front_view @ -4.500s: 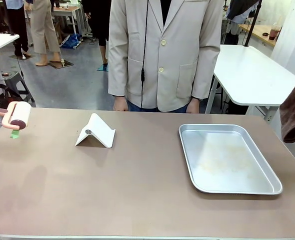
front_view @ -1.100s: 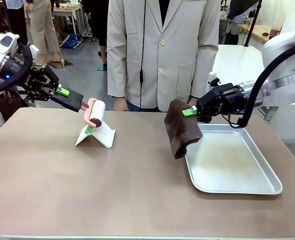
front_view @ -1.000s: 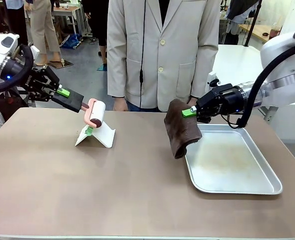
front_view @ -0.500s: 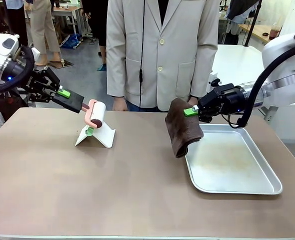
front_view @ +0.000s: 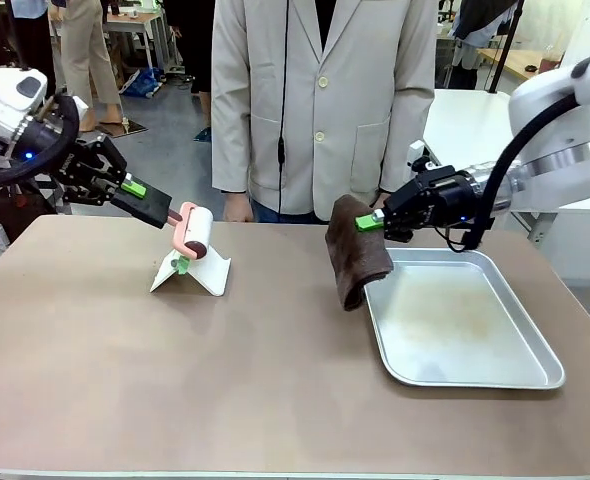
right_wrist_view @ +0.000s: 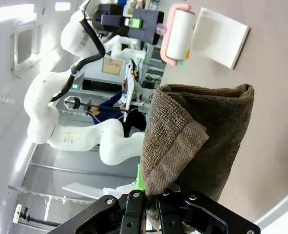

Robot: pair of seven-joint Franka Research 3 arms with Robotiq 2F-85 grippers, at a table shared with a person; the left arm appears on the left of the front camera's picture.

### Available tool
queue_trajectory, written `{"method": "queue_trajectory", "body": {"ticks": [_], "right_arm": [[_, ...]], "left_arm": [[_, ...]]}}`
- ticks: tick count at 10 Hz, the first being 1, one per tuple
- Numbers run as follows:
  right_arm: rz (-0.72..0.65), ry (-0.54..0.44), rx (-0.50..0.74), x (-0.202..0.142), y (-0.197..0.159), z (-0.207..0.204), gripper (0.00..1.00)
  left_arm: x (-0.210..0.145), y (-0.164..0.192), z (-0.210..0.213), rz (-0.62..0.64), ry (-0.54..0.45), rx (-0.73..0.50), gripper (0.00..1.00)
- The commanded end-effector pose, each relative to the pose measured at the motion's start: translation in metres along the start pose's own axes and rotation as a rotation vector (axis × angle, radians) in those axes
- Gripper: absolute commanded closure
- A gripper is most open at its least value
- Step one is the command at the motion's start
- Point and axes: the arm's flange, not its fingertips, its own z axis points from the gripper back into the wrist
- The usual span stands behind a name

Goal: Clean the surface of the table.
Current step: Return the Lint Roller and towel to their original positions.

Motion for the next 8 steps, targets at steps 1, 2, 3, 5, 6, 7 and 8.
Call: {"method": "queue_trajectory", "body": {"ticks": [1, 2, 3, 5, 6, 7, 8], "right_arm": [[0.053, -0.024, -0.007, 0.025, -0.008, -0.017, 0.93], [0.042, 0.0, -0.016, 0.033, -0.015, -0.028, 0.93], [0.032, 0.017, -0.032, 0.04, -0.021, -0.039, 0.93], [0.004, 0.073, -0.018, 0.05, -0.032, -0.055, 0.93], [-0.015, 0.091, -0.009, 0.055, -0.038, -0.061, 0.93], [-0.025, 0.106, 0.005, 0.057, -0.043, -0.065, 0.93], [-0.034, 0.106, 0.022, 0.058, -0.047, -0.065, 0.93]], "left_arm": [[0.007, -0.018, -0.009, 0.023, 0.022, 0.064, 0.78], [0.01, -0.021, -0.017, 0.019, 0.036, 0.089, 0.78], [0.013, -0.023, -0.026, 0.012, 0.041, 0.115, 0.78], [0.018, -0.029, -0.044, -0.01, 0.045, 0.173, 0.78], [0.021, -0.033, -0.052, -0.02, 0.052, 0.192, 0.78], [0.025, -0.036, -0.061, -0.031, 0.047, 0.234, 0.78], [0.027, -0.038, -0.069, -0.035, 0.044, 0.268, 0.78]]}}
